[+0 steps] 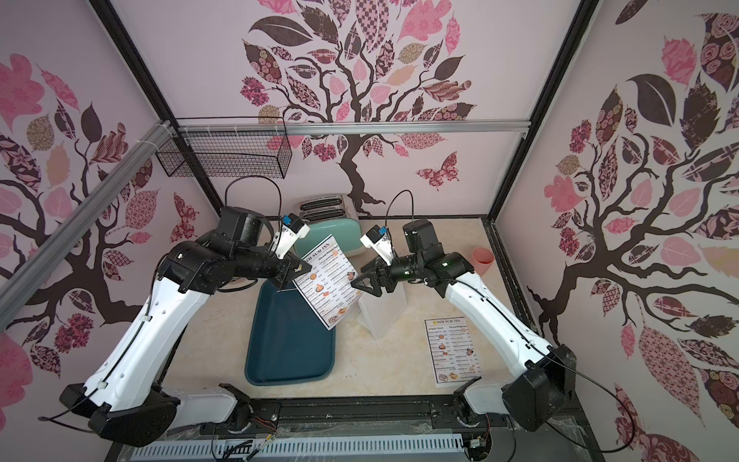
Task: Replace the menus in the menu holders
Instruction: Adjust the menu.
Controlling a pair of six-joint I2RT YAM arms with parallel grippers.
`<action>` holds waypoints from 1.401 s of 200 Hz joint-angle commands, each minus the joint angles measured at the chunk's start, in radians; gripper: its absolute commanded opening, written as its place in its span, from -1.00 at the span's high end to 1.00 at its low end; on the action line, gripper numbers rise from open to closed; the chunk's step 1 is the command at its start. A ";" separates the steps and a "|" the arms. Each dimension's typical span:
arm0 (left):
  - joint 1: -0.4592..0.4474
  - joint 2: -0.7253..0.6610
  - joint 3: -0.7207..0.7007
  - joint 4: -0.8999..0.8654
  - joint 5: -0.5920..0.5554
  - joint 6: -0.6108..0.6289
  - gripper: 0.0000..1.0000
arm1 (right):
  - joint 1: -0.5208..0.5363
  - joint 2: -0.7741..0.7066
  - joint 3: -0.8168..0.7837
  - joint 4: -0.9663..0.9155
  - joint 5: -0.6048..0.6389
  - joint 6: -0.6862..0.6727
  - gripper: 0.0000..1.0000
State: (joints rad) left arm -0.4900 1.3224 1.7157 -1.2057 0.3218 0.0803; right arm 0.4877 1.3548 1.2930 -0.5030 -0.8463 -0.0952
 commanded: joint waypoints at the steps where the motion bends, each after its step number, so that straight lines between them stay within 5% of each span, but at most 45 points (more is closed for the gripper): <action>1: -0.002 -0.014 0.013 0.020 -0.019 0.014 1.00 | -0.005 0.026 -0.006 0.005 -0.041 -0.028 -0.51; 201: -0.002 -0.016 0.011 0.023 -0.058 0.014 1.00 | -0.005 0.087 0.021 0.043 -0.170 -0.039 0.27; 280: -0.002 -0.031 0.049 0.034 -0.001 -0.009 1.00 | -0.006 0.145 0.063 0.023 -0.165 -0.136 0.94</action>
State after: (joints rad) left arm -0.4900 1.3151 1.7248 -1.1969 0.2798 0.0788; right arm 0.4877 1.4754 1.3109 -0.4671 -0.9913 -0.1856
